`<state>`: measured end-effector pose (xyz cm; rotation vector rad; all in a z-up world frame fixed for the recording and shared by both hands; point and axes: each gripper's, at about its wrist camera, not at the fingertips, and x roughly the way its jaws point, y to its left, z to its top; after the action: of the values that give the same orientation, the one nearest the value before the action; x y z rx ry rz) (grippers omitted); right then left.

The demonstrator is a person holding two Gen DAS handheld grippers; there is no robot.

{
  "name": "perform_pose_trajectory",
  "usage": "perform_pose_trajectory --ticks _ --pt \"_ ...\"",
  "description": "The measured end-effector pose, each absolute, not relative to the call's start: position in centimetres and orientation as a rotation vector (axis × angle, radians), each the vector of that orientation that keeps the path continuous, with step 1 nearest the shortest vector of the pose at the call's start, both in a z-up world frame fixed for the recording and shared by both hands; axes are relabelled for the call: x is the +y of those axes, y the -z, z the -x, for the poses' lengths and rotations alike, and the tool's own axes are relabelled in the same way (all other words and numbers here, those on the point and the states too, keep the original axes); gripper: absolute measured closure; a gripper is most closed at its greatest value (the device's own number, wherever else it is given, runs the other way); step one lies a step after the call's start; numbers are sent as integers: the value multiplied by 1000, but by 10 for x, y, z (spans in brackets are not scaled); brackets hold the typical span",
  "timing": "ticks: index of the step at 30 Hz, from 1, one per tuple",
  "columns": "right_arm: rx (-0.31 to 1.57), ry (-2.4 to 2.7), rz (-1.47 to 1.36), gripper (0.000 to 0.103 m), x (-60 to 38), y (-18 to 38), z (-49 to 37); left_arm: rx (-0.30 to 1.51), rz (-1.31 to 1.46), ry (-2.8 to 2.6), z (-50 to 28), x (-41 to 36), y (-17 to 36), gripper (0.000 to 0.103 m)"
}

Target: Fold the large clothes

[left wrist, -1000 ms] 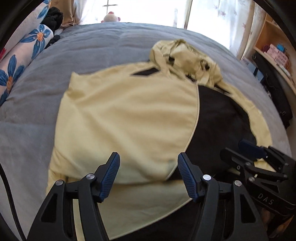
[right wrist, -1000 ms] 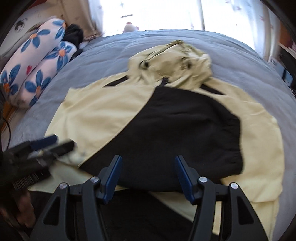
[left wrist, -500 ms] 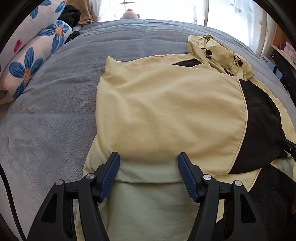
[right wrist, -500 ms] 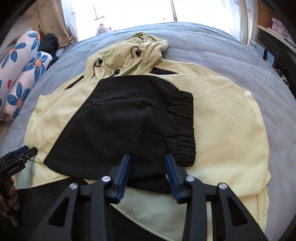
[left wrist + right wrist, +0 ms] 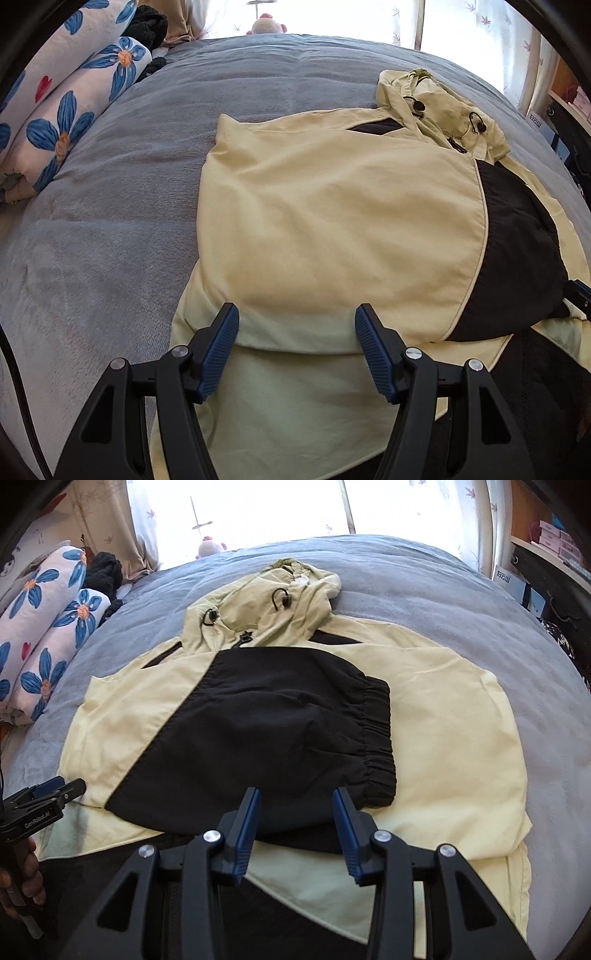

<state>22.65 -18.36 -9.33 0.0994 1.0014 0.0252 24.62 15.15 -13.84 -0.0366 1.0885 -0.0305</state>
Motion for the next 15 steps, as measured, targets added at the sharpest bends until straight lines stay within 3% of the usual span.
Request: perform_pose_trajectory --ticks 15 --pt "961 -43 -137 62 -179 63 -200 1066 42 41 -211 152 103 39"
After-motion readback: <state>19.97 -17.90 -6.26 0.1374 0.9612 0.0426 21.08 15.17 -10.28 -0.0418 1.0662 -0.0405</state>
